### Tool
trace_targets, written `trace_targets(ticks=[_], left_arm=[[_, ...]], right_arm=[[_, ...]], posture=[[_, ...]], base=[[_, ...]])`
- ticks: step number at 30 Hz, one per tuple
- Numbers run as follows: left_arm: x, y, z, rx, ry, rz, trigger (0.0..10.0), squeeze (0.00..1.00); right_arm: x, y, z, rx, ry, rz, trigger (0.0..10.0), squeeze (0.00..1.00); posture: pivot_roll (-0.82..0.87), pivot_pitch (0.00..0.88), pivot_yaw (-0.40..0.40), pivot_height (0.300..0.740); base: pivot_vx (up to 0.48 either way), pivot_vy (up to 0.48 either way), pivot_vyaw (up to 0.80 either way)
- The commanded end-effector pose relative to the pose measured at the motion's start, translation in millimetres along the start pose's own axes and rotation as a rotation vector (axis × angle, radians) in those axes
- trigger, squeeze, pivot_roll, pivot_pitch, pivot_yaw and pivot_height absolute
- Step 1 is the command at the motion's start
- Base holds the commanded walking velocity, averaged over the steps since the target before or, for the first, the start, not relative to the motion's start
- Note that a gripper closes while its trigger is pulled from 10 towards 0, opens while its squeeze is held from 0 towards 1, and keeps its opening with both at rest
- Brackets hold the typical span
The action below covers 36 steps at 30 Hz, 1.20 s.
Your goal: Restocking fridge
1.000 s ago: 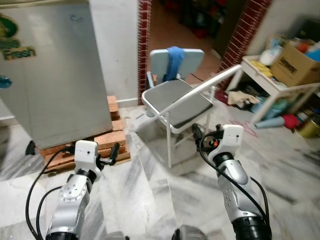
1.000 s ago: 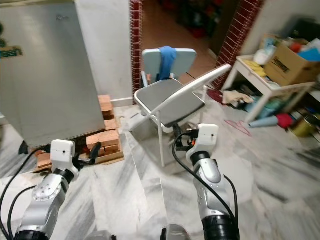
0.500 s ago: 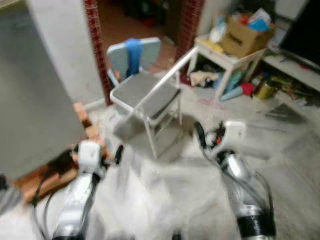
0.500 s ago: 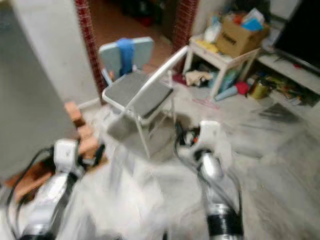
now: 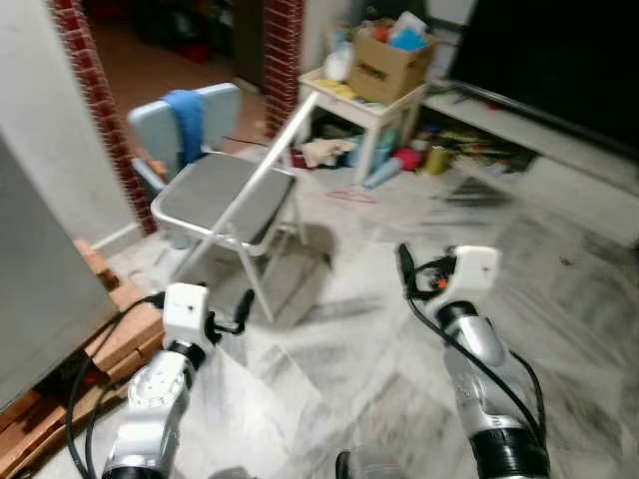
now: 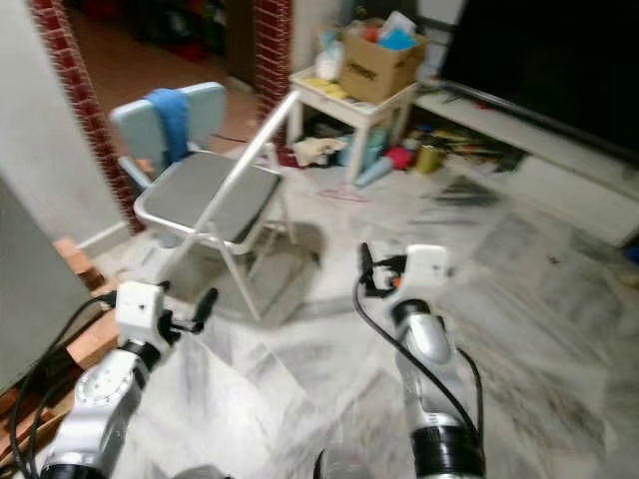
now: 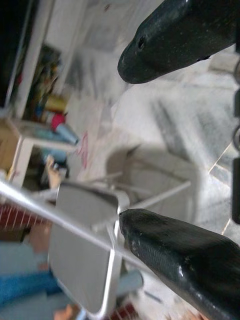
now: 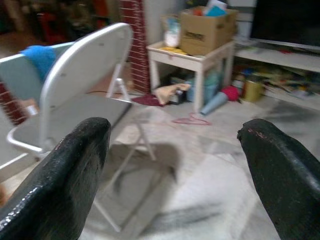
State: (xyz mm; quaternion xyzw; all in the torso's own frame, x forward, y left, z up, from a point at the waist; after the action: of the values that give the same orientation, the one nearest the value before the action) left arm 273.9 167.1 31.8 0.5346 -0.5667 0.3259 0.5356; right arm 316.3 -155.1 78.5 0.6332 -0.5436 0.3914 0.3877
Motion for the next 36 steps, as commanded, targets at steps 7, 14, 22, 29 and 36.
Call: trace_targets(ticks=[7, 14, 22, 29, 36], left_arm=[[6.9, -3.4, 4.6, -0.020, 0.010, 0.035, 10.0, 0.00], [7.4, -4.3, 5.2, -0.032, 0.004, 0.039, 10.0, 0.00], [14.9, -3.4, 4.2, -0.039, -0.006, 0.071, 10.0, 0.00], [19.9, 1.9, -10.3, 0.002, -0.015, 0.095, 10.0, 0.00], [16.3, 5.6, -7.3, 0.019, -0.006, 0.082, 10.0, 0.00]], right_arm=[[1.9, 15.2, 18.1, -0.052, 0.010, 0.004, 10.0, 0.00], [-3.2, 22.5, 18.5, -0.065, 0.004, -0.002, 10.0, 0.00], [1.9, 25.0, 20.1, -0.085, 0.000, 0.022, 10.0, 0.00], [4.3, 35.9, 28.7, -0.118, 0.014, 0.038, 10.0, 0.00], [2.9, 36.7, 24.7, -0.099, 0.030, 0.023, 10.0, 0.00]], posture=[[0.02, 0.000, -0.034, 0.740], [0.01, 0.000, -0.022, 0.740], [0.02, 0.000, -0.007, 0.740], [0.02, 0.000, -0.006, 0.740], [0.02, 0.002, -0.020, 0.740]], base=[[0.000, 0.000, -0.80], [0.000, 0.000, -0.80], [0.000, 0.000, -0.80], [0.000, 0.000, -0.80], [0.000, 0.000, -0.31]])
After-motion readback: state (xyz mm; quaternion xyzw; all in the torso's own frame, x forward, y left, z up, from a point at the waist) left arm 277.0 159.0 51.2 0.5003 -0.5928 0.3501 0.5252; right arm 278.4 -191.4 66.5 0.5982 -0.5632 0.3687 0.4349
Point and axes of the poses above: a point about 5 cm out from each wrist's last joint towards the gripper, its own y axis pointing back from the gripper into the wrist, its own x axis along the axis of the wrist's last joint, z = x × y, the point moved 3 cm from there along -y, pointing out of the wrist towards the gripper, and after that the axes turned 15 degrees about -y, right-handed, at the moved point
